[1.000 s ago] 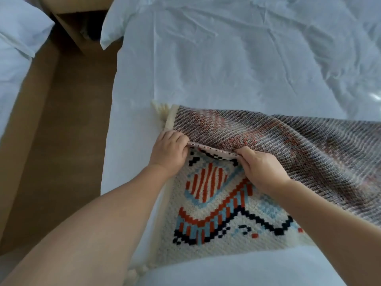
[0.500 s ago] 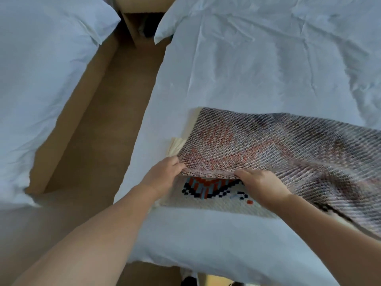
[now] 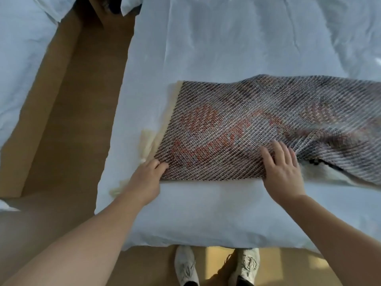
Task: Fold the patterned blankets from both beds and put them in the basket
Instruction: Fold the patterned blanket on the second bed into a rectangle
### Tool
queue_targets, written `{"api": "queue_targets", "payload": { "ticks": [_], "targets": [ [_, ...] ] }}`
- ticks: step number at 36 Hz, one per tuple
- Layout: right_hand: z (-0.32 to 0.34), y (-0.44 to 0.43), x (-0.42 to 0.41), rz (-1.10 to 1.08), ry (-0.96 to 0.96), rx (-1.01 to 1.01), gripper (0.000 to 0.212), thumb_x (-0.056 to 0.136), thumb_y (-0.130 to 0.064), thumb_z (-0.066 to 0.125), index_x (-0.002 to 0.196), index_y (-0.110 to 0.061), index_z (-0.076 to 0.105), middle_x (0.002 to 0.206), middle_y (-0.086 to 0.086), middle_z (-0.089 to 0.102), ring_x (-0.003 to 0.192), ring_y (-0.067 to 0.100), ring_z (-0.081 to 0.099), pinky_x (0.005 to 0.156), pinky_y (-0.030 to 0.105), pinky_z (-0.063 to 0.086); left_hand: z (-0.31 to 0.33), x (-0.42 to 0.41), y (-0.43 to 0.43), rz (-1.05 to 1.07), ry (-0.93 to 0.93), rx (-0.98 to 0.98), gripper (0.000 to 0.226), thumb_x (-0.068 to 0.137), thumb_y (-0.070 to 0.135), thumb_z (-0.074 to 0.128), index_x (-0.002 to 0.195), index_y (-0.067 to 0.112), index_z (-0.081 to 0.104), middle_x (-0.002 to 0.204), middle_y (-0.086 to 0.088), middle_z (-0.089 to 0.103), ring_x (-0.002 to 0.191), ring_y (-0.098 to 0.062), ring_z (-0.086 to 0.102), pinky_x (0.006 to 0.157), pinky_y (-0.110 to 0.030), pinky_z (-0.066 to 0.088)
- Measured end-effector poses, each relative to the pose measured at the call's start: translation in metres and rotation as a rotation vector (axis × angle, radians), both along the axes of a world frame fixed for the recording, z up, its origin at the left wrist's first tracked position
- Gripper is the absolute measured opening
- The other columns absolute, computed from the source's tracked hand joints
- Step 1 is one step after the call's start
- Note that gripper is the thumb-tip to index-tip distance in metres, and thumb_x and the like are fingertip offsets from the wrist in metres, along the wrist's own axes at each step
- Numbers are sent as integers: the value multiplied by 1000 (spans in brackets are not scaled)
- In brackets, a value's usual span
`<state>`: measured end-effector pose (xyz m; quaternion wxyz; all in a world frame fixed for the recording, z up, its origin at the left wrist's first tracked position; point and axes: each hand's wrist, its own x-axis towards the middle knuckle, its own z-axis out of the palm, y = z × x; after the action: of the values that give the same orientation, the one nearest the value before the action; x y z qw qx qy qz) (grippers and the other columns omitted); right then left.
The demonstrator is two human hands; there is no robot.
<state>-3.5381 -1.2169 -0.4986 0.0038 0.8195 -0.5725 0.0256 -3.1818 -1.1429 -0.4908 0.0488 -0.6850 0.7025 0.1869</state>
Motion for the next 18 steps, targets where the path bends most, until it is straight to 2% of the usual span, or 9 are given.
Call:
{"api": "queue_targets", "payload": {
  "ticks": [3, 6, 8, 11, 13, 16, 18],
  "targets": [
    [1, 6, -20, -125, -24, 10, 75, 73, -5, 72, 140, -2, 39, 146, 29, 32, 137, 42, 24, 114, 54, 19, 3, -14, 0, -62, -95, 7, 55, 78, 17, 50, 132, 14, 47, 126, -4, 49, 119, -28, 44, 101, -39, 34],
    [5, 9, -41, -270, -64, 49, 66, 84, -19, 67, 141, -2, 37, 147, 25, 33, 135, 42, 30, 112, 52, 23, 3, -39, -7, -169, -91, -88, 57, 70, 31, 42, 122, 13, 56, 117, -5, 57, 105, -28, 54, 91, -42, 45],
    [7, 8, -57, -333, -54, 108, 60, 87, -20, 63, 140, -4, 38, 145, 21, 36, 133, 40, 33, 110, 51, 28, 2, -64, -14, -271, -72, -161, 54, 69, 36, 42, 118, 15, 54, 113, -5, 58, 100, -26, 57, 86, -40, 49],
    [14, 6, -85, -327, 4, 86, 34, 82, -7, 60, 116, -6, 55, 126, 19, 51, 115, 39, 46, 96, 51, 39, 2, -108, -25, -377, -21, -247, 56, 65, 33, 64, 116, 18, 46, 112, -3, 58, 100, -24, 56, 88, -38, 49],
    [18, 3, -106, -349, 32, 52, 27, 79, -4, 61, 106, -7, 58, 114, 16, 55, 103, 38, 50, 88, 49, 41, 1, -136, -33, -402, -16, -303, 65, 59, 31, 76, 115, 18, 45, 111, -2, 60, 100, -23, 55, 88, -37, 49],
    [24, -8, -138, -372, 36, 41, 38, 82, -11, 65, 120, -8, 57, 117, 16, 55, 106, 38, 49, 89, 48, 40, -2, -174, -43, -388, -36, -352, 70, 56, 23, 79, 116, 16, 45, 111, -3, 62, 97, -24, 59, 85, -38, 51],
    [24, -18, -155, -352, 43, 84, 44, 83, -14, 64, 126, -8, 54, 119, 16, 56, 109, 39, 50, 89, 48, 40, -3, -194, -49, -376, -61, -378, 65, 59, 14, 73, 116, 14, 42, 107, -6, 62, 91, -26, 60, 78, -38, 52]
  ]
}}
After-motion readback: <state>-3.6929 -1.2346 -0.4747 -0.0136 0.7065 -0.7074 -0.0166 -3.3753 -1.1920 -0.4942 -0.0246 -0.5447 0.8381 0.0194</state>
